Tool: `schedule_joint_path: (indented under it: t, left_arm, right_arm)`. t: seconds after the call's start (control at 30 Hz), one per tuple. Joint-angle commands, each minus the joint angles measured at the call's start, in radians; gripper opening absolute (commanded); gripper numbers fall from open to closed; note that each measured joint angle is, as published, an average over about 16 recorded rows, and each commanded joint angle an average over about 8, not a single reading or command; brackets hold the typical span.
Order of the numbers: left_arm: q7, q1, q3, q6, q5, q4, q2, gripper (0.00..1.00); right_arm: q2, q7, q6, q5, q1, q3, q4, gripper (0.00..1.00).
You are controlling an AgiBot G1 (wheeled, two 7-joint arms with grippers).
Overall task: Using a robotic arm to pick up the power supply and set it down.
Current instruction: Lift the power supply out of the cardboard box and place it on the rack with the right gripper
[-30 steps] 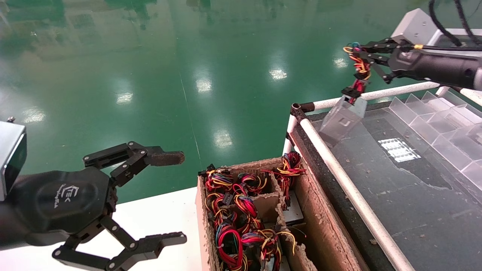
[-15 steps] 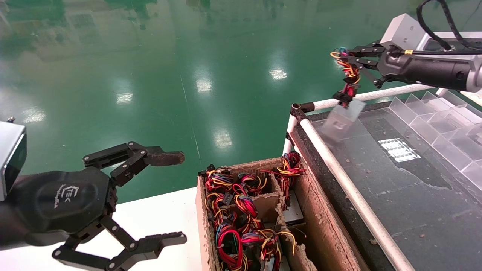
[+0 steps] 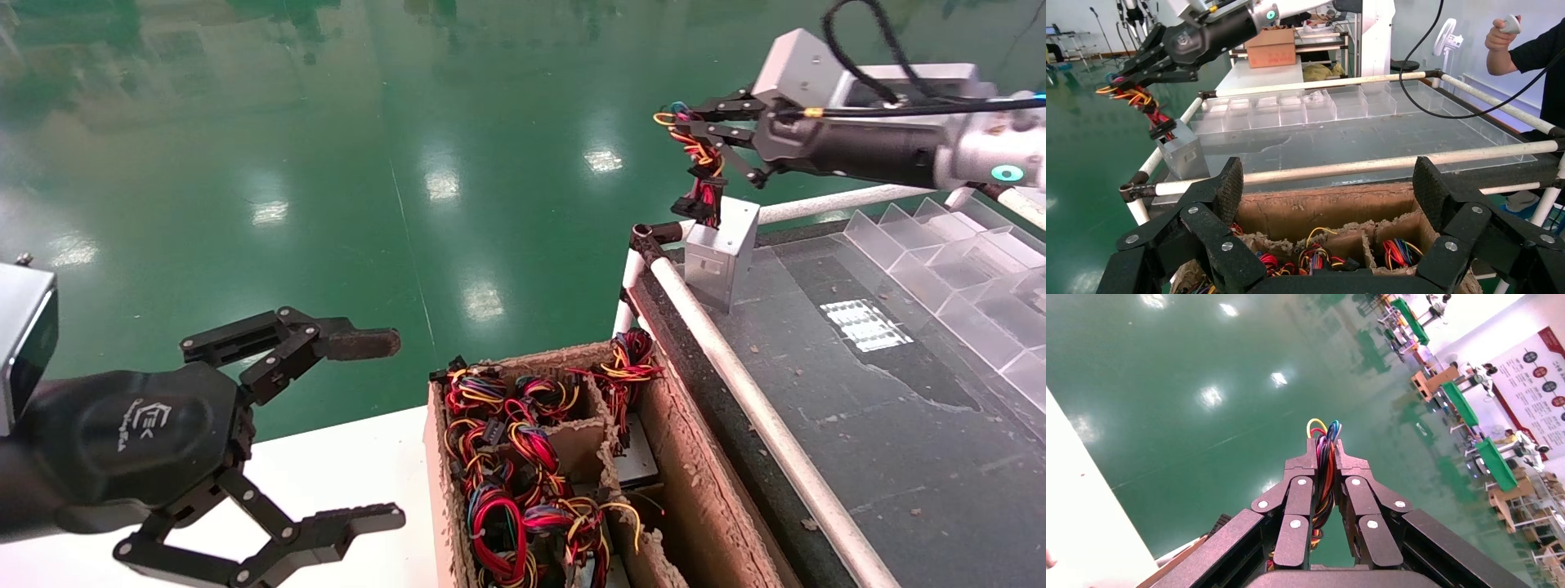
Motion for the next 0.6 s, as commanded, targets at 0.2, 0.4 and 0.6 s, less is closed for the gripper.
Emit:
schedule_joint_path:
  t: [0.2, 0.4, 0.6]
  left_arm:
    - [0.000, 0.000, 0.000, 0.000, 0.000, 0.000, 0.000, 1.00]
    - [0.000, 0.000, 0.000, 0.000, 0.000, 0.000, 0.000, 1.00]
    - [0.000, 0.000, 0.000, 0.000, 0.000, 0.000, 0.000, 1.00]
  right_arm:
    - [-0.055, -0.001, 0.129, -0.001, -0.017, -0.001, -0.015, 0.00]
    - [-0.087, 0.003, 0.204, 0.004, -0.026, 0.003, -0.017, 0.00]
    - [-0.102, 0.004, 0.209, 0.007, -0.031, 0.005, -0.014, 0.00]
